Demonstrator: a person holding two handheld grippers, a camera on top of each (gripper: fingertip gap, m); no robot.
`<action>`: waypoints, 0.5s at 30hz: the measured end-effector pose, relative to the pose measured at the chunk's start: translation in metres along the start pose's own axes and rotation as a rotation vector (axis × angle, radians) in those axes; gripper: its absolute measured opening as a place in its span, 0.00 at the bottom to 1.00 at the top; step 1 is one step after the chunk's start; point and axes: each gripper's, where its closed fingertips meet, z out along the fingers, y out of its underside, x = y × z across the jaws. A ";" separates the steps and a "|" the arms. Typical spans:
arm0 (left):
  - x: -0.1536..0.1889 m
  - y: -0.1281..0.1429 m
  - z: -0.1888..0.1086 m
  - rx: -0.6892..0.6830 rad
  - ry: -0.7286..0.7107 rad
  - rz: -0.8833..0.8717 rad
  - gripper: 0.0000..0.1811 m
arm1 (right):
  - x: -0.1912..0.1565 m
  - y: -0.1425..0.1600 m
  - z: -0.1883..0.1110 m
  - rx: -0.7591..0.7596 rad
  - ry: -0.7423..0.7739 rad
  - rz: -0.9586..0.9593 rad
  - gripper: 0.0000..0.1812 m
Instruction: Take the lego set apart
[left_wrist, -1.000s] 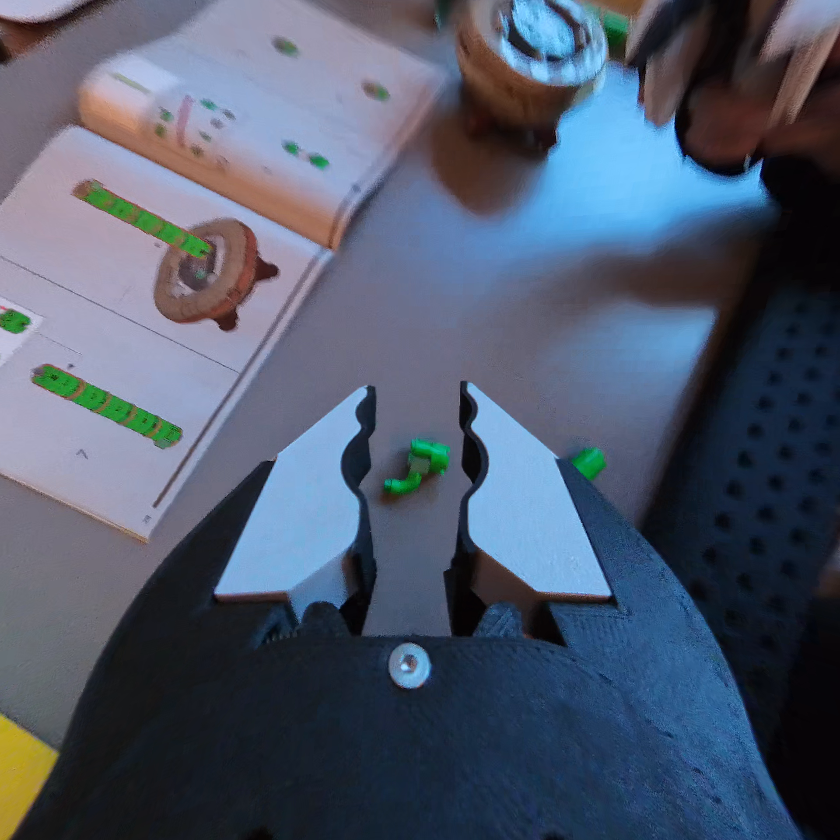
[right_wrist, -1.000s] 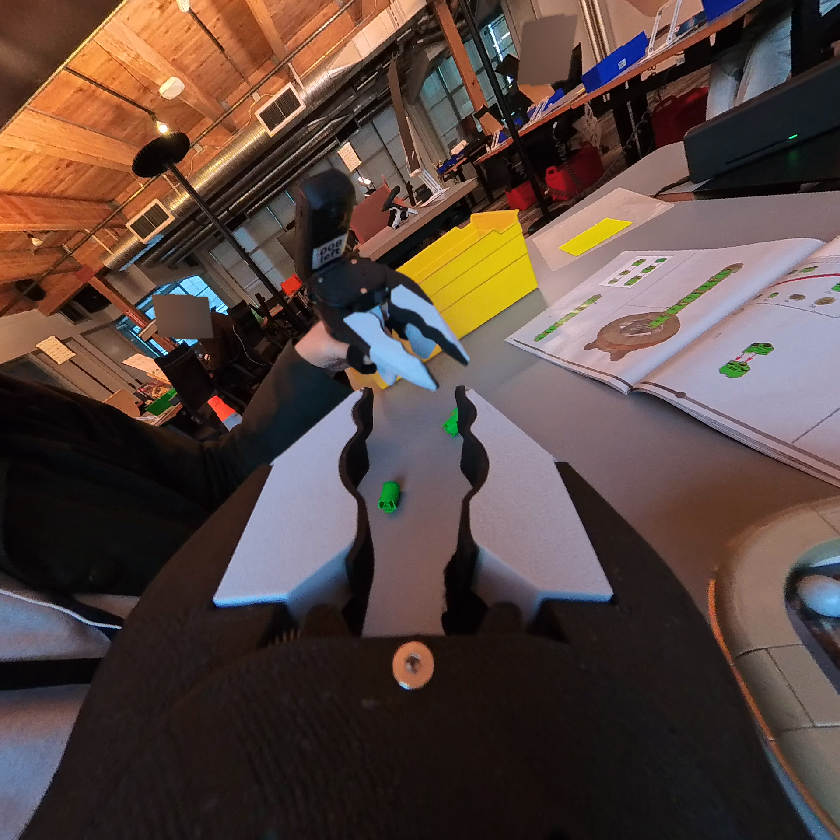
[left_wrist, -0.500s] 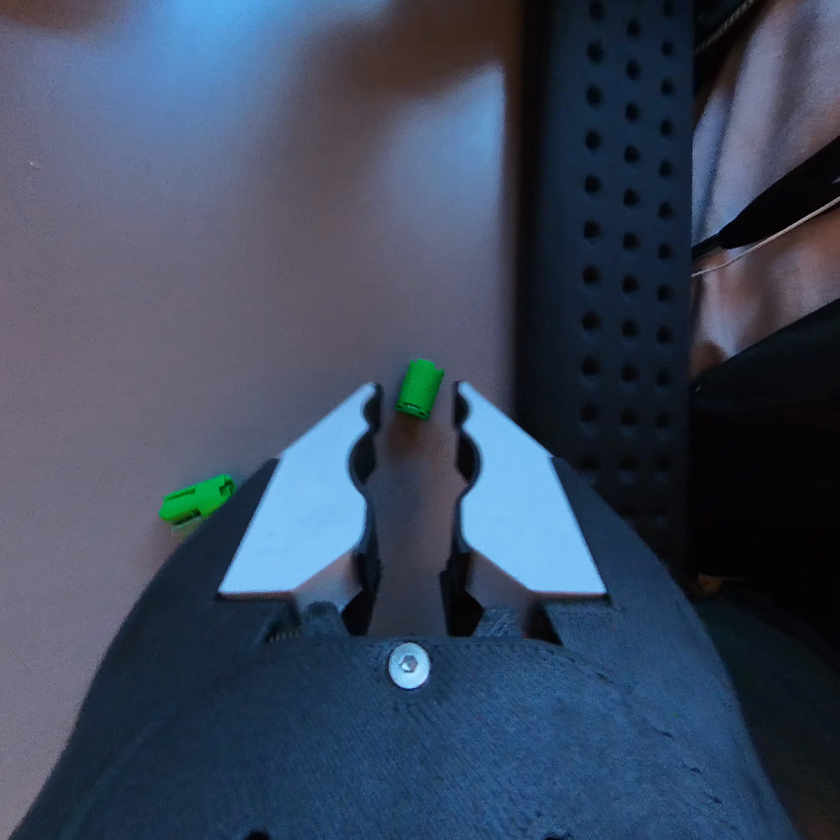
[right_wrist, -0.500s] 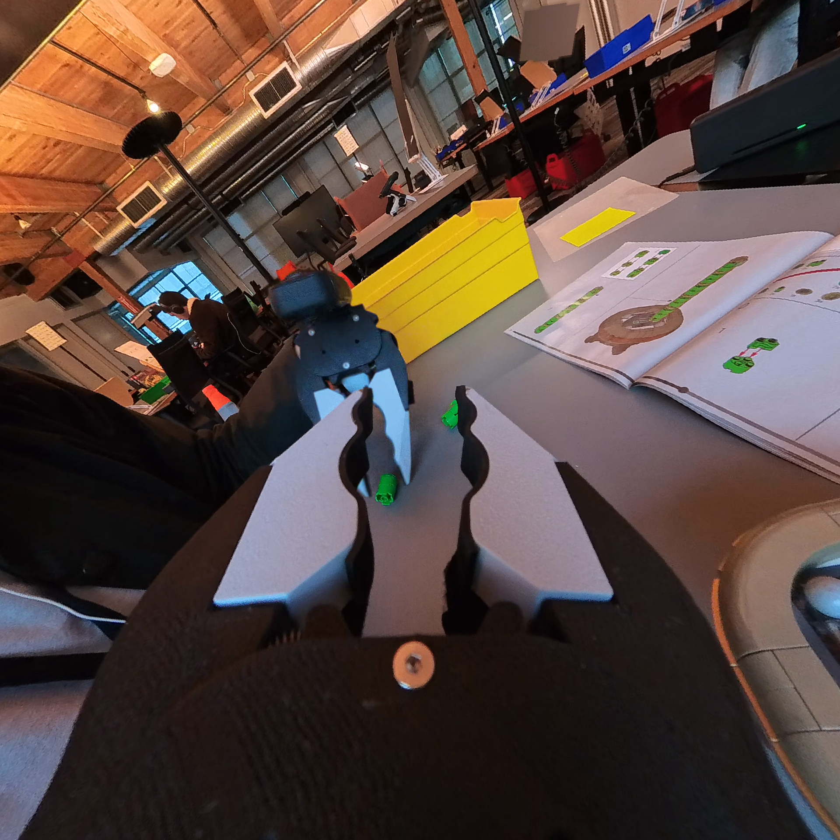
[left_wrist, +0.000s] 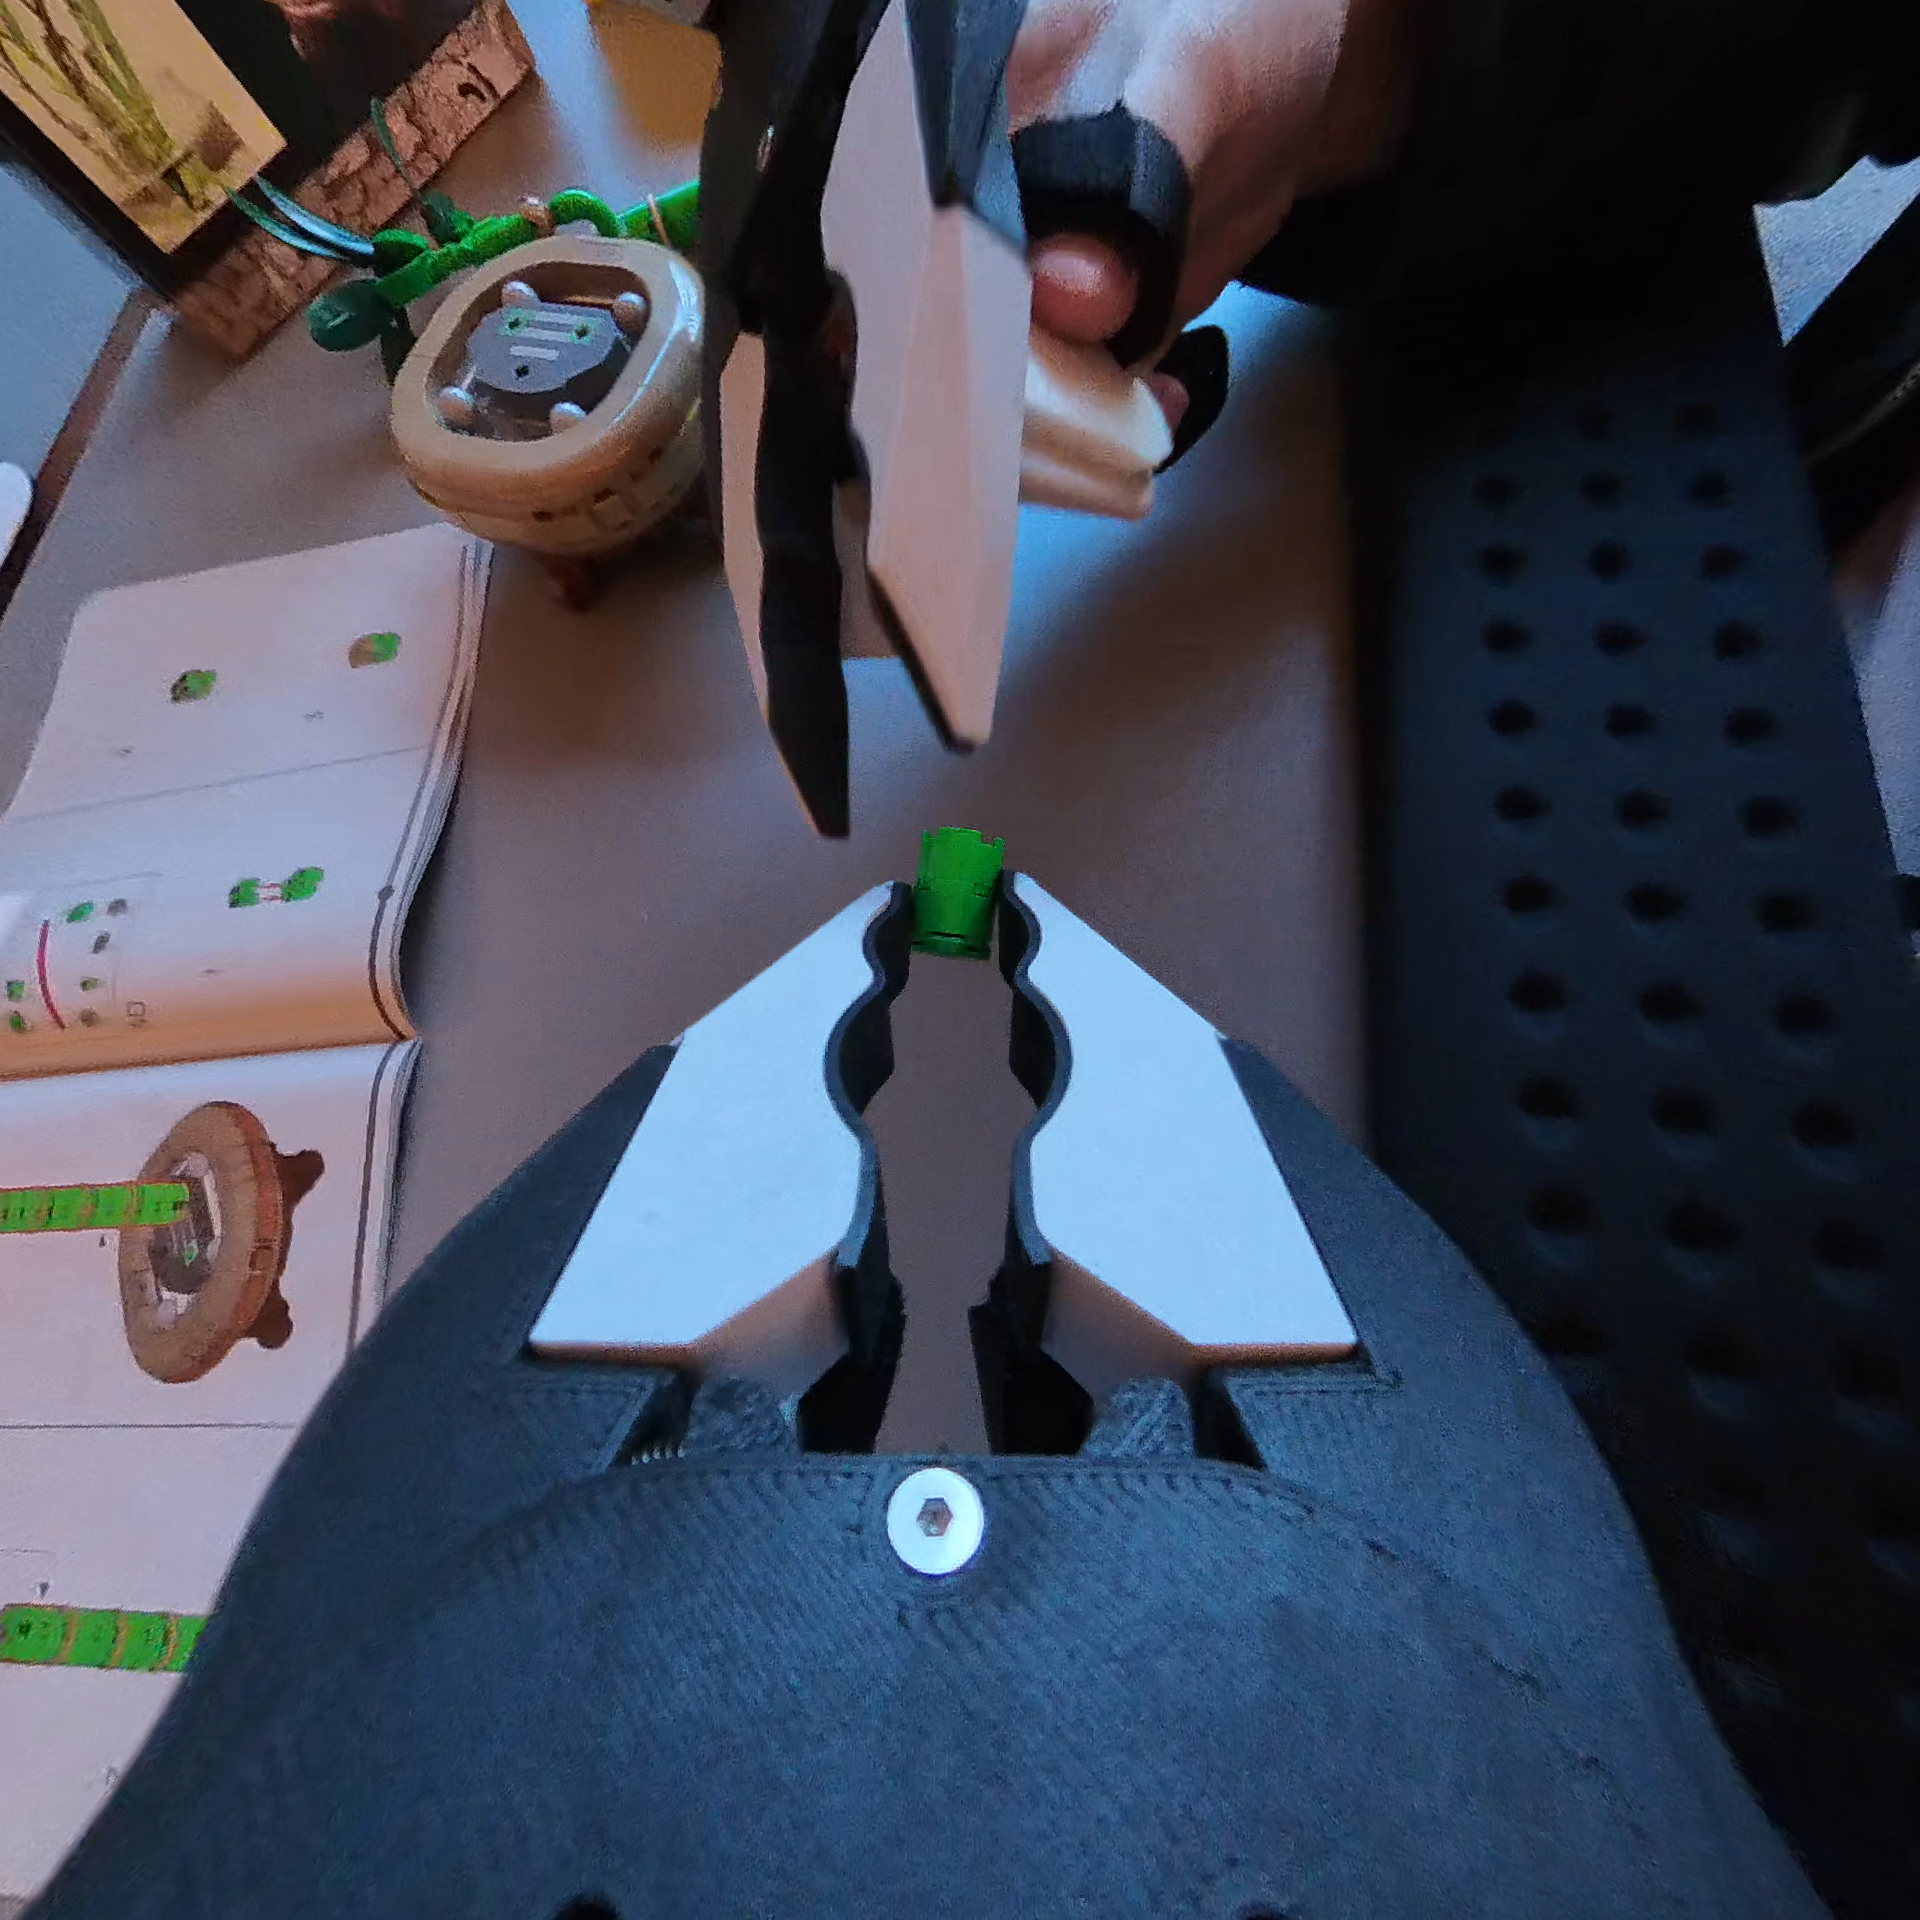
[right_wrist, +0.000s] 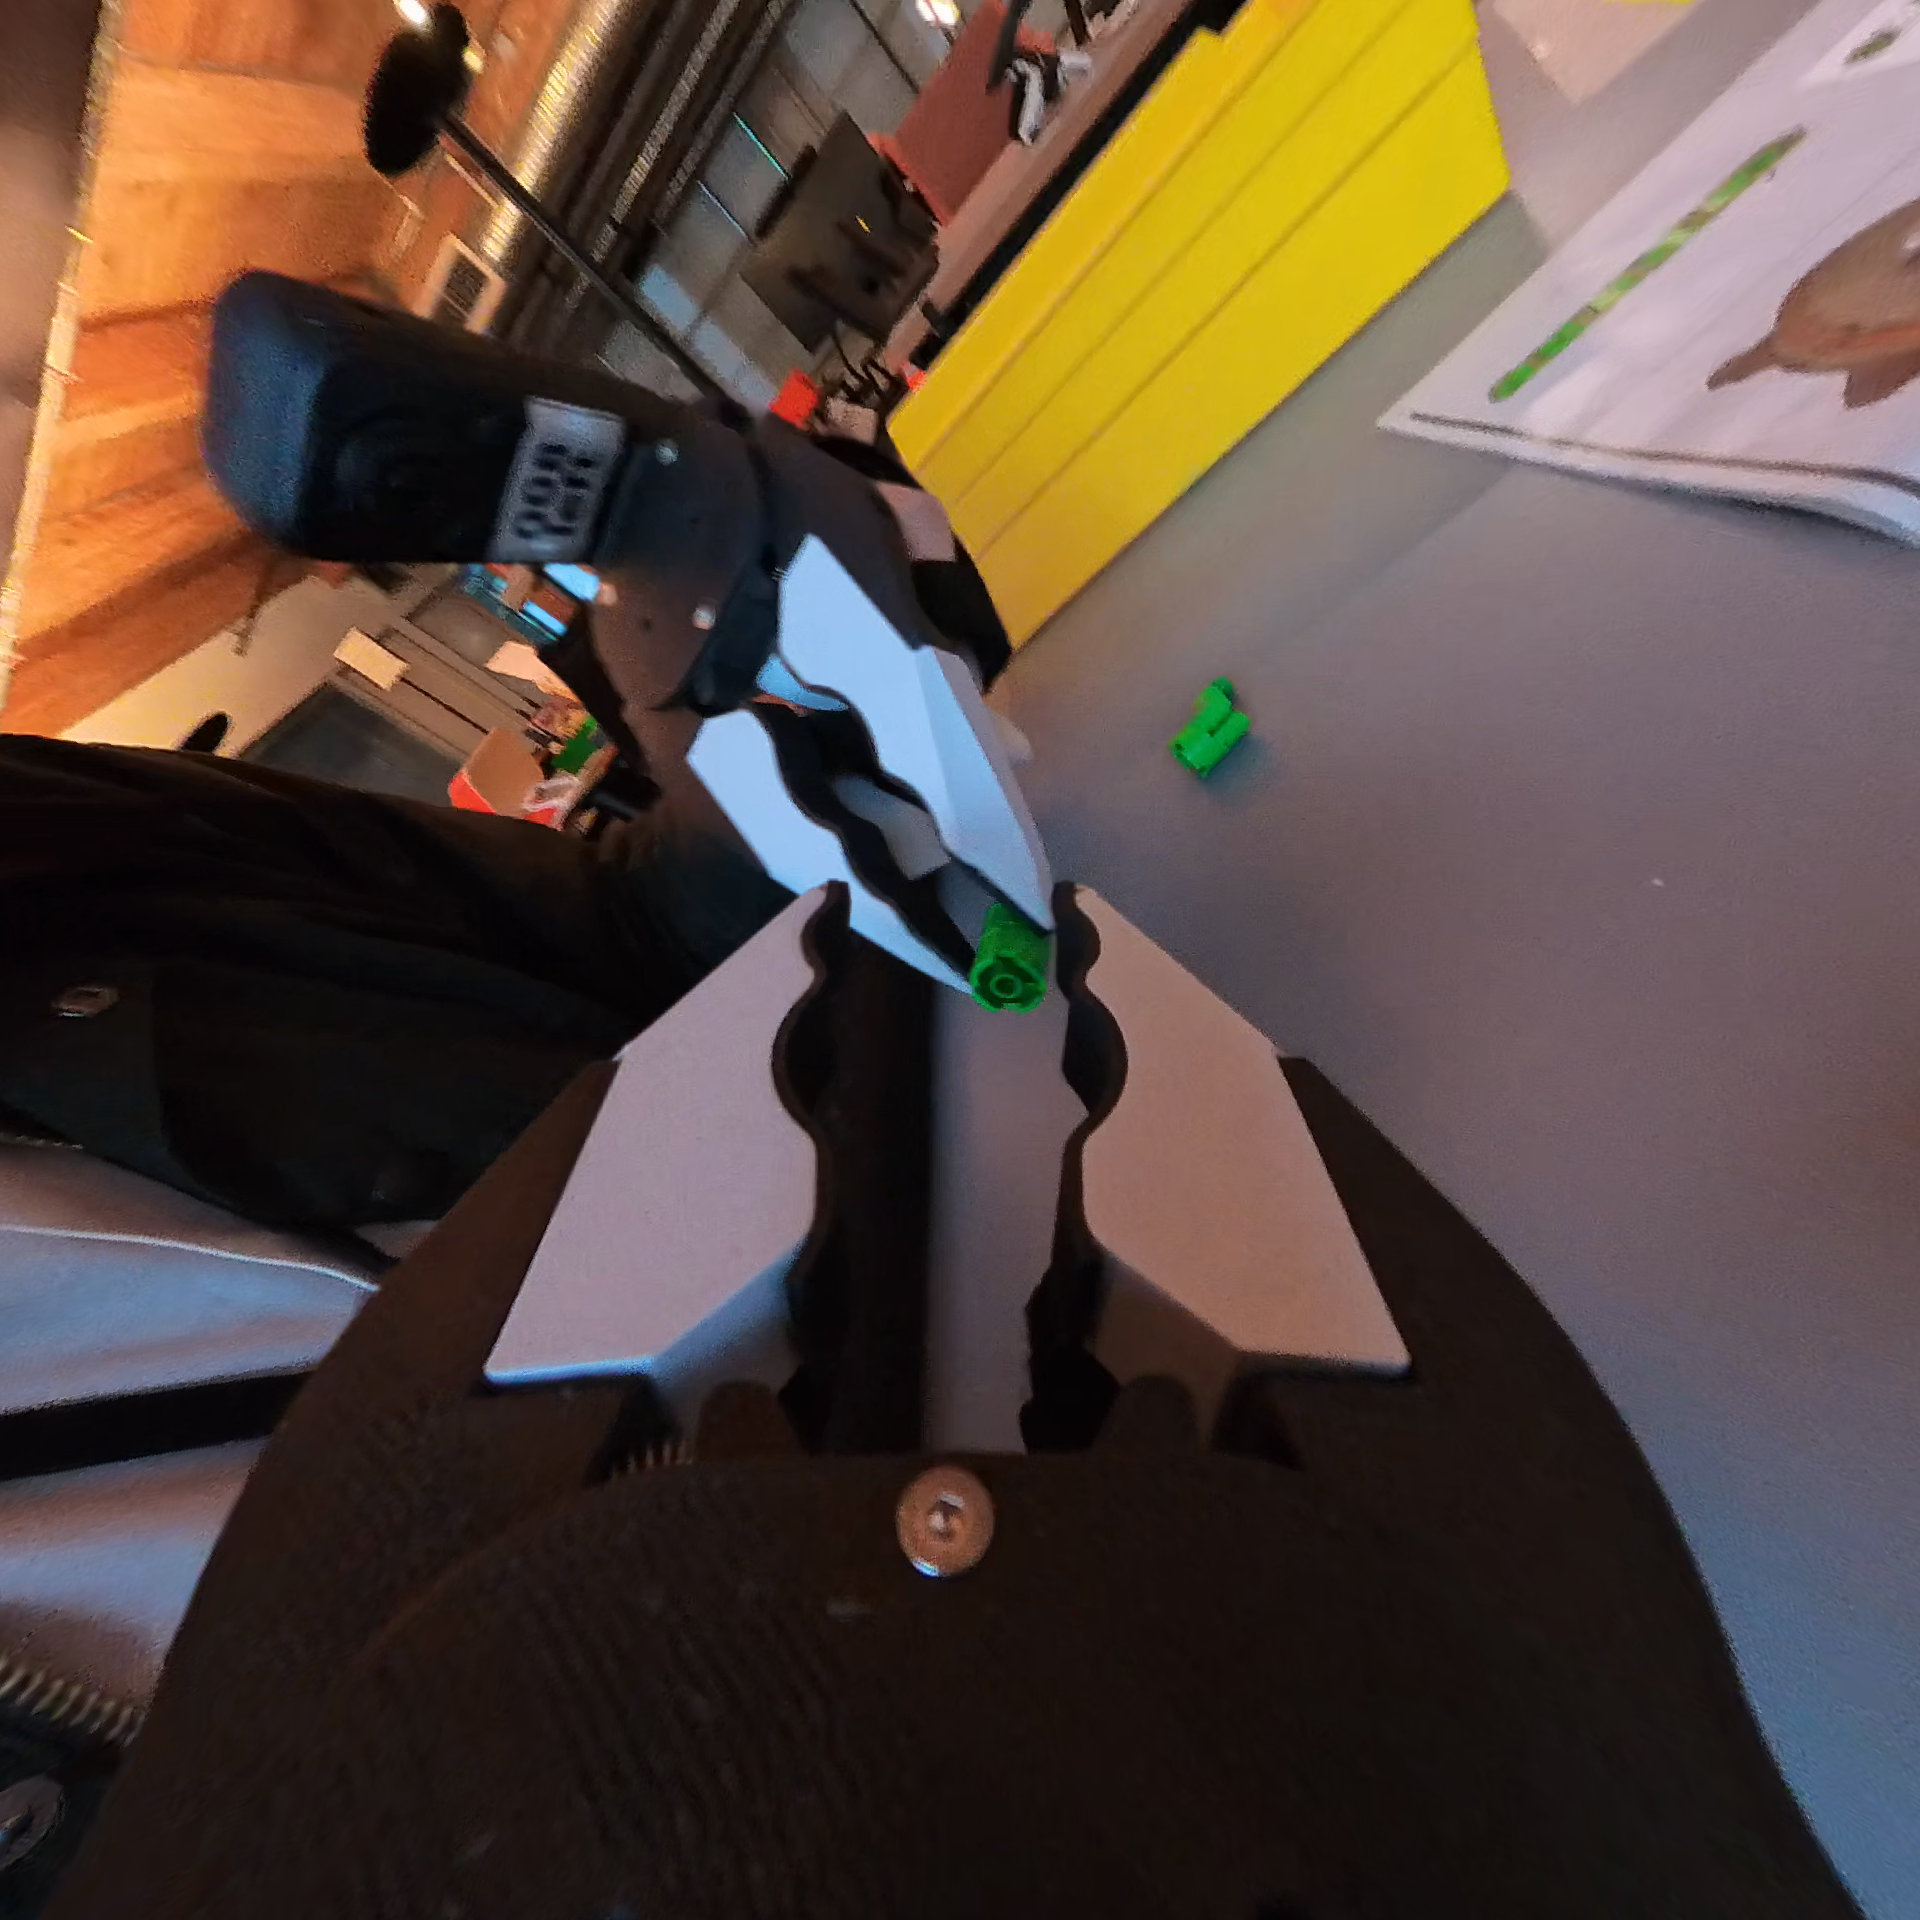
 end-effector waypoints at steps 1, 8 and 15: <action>0.001 -0.001 0.002 -0.001 -0.004 0.008 0.08 | 0.005 0.004 0.002 -0.021 0.029 -0.004 0.21; -0.005 -0.007 0.001 0.036 -0.042 0.014 0.08 | 0.011 0.014 0.005 -0.075 0.044 0.033 0.08; -0.004 -0.011 0.001 0.032 -0.054 0.048 0.08 | 0.008 0.015 0.001 -0.108 0.039 0.042 0.08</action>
